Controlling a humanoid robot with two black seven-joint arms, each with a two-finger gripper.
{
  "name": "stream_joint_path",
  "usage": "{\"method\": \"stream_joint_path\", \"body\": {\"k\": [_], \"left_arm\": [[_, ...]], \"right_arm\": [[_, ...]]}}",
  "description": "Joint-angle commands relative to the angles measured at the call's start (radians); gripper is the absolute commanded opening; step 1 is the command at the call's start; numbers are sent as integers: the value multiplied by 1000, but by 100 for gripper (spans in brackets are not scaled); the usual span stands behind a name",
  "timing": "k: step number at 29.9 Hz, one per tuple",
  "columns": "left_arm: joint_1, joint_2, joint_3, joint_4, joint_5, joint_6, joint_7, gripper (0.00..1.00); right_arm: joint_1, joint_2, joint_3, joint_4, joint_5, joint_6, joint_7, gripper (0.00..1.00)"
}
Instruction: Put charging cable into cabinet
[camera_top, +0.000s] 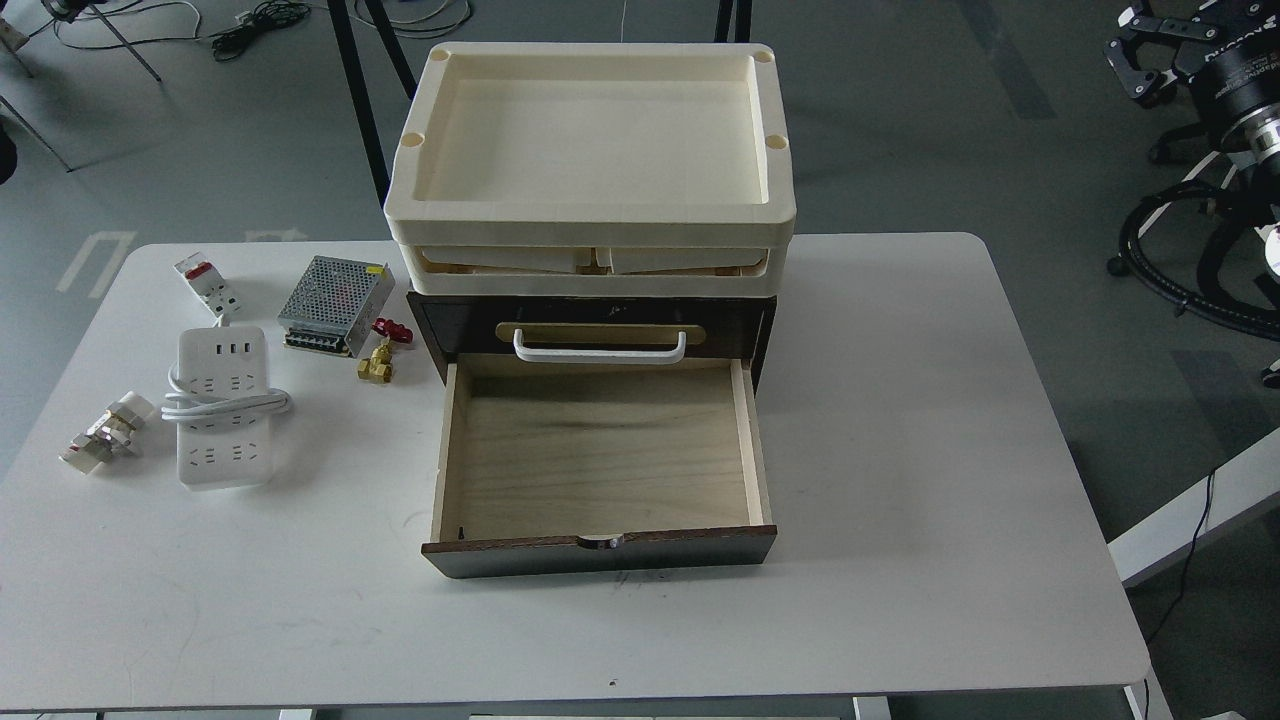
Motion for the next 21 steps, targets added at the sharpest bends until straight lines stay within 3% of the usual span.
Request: {"method": "stream_joint_path", "body": {"k": [1, 8, 10, 12, 15, 16, 21], "left_arm": [[14, -29, -2, 6, -1, 0, -35, 100], [43, -75, -3, 176, -8, 0, -38, 100], [40, -129, -8, 178, -11, 0, -47, 100], [55, -149, -48, 175, -37, 0, -119, 100], [129, -156, -133, 159, -60, 0, -294, 100], [145, -156, -164, 135, -61, 0, -314, 100], [224, -117, -276, -67, -57, 0, -317, 100]], "right_arm": [[7, -9, 3, 6, 1, -4, 0, 100], [10, -46, 8, 6, 1, -14, 0, 100], [8, -55, 10, 18, 1, -15, 0, 100], [5, -67, 14, 43, 1, -17, 0, 100], [-1, -99, 17, 66, 1, -17, 0, 100], [0, -108, 19, 68, 1, -17, 0, 100], [1, -127, 14, 71, 1, -15, 0, 100]]}}
